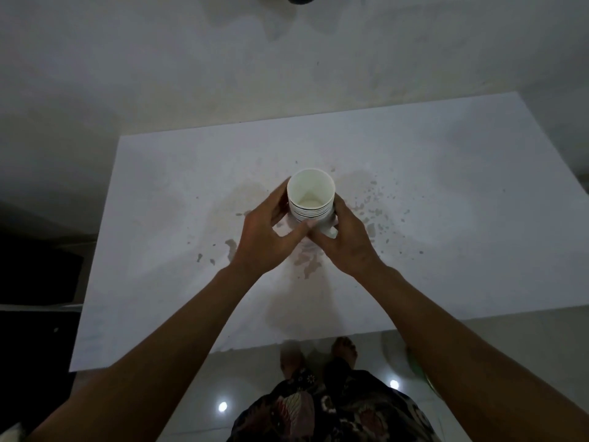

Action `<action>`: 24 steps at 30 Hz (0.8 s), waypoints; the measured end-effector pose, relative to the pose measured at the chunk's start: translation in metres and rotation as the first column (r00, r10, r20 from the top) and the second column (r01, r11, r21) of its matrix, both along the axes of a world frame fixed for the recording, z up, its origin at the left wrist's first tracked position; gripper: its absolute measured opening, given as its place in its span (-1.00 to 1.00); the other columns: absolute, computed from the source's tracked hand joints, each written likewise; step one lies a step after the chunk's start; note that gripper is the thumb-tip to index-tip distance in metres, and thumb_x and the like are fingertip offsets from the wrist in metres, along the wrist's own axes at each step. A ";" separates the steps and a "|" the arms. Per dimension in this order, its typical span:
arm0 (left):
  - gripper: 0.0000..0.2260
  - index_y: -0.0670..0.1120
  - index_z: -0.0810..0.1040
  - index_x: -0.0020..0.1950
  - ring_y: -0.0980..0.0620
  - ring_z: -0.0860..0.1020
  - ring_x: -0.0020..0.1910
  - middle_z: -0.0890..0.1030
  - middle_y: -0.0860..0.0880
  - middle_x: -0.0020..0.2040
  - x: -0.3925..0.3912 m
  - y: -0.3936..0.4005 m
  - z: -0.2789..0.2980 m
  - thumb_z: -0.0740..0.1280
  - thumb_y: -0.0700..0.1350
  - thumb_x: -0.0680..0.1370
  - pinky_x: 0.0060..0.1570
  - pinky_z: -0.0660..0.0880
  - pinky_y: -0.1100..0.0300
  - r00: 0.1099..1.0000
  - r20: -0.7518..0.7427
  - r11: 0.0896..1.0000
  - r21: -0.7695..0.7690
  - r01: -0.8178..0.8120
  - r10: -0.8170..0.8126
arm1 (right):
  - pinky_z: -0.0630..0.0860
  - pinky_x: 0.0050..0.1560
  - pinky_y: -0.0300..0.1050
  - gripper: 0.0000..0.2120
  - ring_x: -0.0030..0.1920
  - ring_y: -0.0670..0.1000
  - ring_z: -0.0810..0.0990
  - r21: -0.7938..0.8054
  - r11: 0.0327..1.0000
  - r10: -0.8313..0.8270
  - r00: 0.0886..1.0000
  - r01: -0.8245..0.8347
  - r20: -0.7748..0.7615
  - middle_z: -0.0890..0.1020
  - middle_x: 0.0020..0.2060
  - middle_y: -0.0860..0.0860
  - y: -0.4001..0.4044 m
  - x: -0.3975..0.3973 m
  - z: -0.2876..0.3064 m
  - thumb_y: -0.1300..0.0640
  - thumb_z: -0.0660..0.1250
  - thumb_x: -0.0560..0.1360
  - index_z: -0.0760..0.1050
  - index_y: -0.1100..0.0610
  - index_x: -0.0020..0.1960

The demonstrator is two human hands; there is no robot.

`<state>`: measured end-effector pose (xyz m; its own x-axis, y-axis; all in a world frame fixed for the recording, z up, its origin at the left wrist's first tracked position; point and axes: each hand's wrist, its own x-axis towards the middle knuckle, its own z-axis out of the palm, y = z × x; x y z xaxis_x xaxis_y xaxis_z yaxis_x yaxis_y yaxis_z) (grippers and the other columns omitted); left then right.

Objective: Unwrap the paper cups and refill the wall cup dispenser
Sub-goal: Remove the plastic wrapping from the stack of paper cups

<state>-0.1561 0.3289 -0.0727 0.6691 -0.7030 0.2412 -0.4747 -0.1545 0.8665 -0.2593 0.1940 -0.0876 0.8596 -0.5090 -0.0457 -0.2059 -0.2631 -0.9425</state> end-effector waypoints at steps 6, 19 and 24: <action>-0.40 -0.13 0.38 0.51 0.08 0.59 0.22 0.61 -0.05 0.31 0.000 0.004 -0.019 0.46 -0.01 0.52 0.16 0.47 0.46 1.000 -0.013 0.986 0.166 0.009 -0.007 | 0.44 0.35 -0.12 -0.60 0.31 -0.19 0.47 0.233 0.968 -0.085 0.995 0.093 -0.043 0.52 0.29 -0.26 -0.010 -0.007 -0.007 0.09 0.33 0.55 0.44 -0.18 0.35; -0.78 0.18 0.69 0.12 0.05 0.67 0.07 0.72 0.11 0.05 -0.002 -0.005 -0.021 0.37 -0.09 0.56 0.12 0.62 -0.10 0.869 -0.369 0.944 0.114 -0.309 0.328 | 0.62 -0.09 -0.18 -0.91 -0.11 -0.02 0.69 0.463 0.755 -0.400 0.885 0.465 -0.237 0.71 -0.16 0.02 -0.011 -0.005 -0.012 0.24 0.38 0.55 0.65 0.12 -0.03; -0.80 -0.09 0.72 0.08 0.04 0.69 -0.05 0.73 0.00 -0.04 -0.006 -0.010 -0.025 0.39 -0.29 0.54 0.07 0.64 -0.01 0.832 -0.334 0.894 0.089 -0.440 0.443 | 0.61 -0.08 -0.16 -0.90 -0.08 -0.02 0.70 0.433 0.770 -0.369 0.881 0.468 -0.296 0.71 -0.16 0.01 -0.012 0.000 -0.011 0.24 0.35 0.55 0.63 0.11 -0.06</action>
<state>-0.1625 0.3189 -0.0972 0.9474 -0.3146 -0.0596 -0.0346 -0.2855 0.9577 -0.2591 0.1821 -0.0984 0.5158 -0.6854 -0.5139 -0.3693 0.3634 -0.8553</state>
